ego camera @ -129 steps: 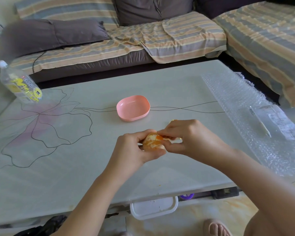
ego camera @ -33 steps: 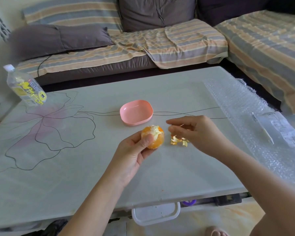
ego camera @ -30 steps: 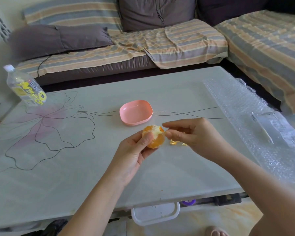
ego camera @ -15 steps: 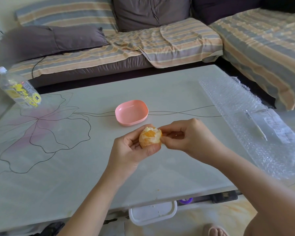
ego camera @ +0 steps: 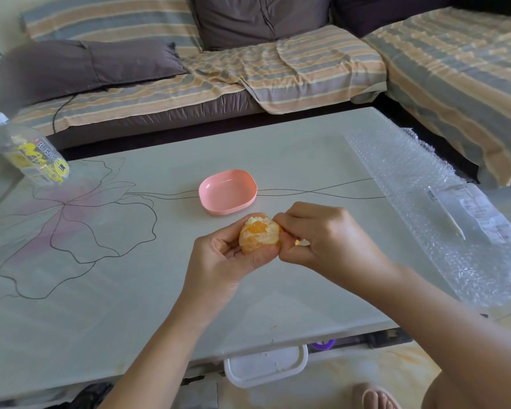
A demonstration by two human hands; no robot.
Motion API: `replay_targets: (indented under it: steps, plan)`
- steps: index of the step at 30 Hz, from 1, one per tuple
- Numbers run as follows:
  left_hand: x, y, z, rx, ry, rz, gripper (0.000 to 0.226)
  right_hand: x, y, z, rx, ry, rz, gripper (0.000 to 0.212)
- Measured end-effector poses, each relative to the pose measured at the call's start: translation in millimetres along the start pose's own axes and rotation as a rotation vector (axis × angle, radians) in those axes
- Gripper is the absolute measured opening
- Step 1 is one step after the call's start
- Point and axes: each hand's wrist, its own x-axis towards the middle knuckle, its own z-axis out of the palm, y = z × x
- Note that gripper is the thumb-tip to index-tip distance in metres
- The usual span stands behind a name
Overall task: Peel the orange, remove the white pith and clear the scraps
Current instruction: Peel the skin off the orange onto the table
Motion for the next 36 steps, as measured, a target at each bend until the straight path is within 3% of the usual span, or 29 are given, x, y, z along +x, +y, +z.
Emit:
replay_targets:
  steps: [8, 18, 22, 29, 33, 36]
  plan:
    - [-1.0, -0.2, -2.8, 0.019, -0.003, -0.011, 0.036, -1.9, 0.9, 5.0, -0.053, 0.029, -0.025, 0.017]
    - [-7.2, -0.7, -14.8, 0.068, -0.053, -0.08, 0.047, -13.4, -6.5, 17.4, 0.082, -0.008, 0.066, 0.017]
    - [-10.0, -2.9, -17.6, 0.078, -0.048, -0.079, 0.062, -13.9, -11.0, 23.4, 0.131, 0.018, 0.121, 0.024]
    - [-13.4, -1.5, -25.8, 0.101, -0.055, -0.127, 0.053, -18.0, -15.5, 27.0, 0.312, -0.051, 0.199, 0.02]
    - [-17.8, -4.8, -31.6, 0.14, -0.121, -0.155, 0.073, -26.2, -16.6, 30.5, 0.335, -0.075, 0.226, 0.023]
    - [-18.7, -8.0, -30.8, 0.146, -0.129, -0.147, 0.071, -27.7, -16.5, 31.5, 0.353, -0.035, 0.278, 0.018]
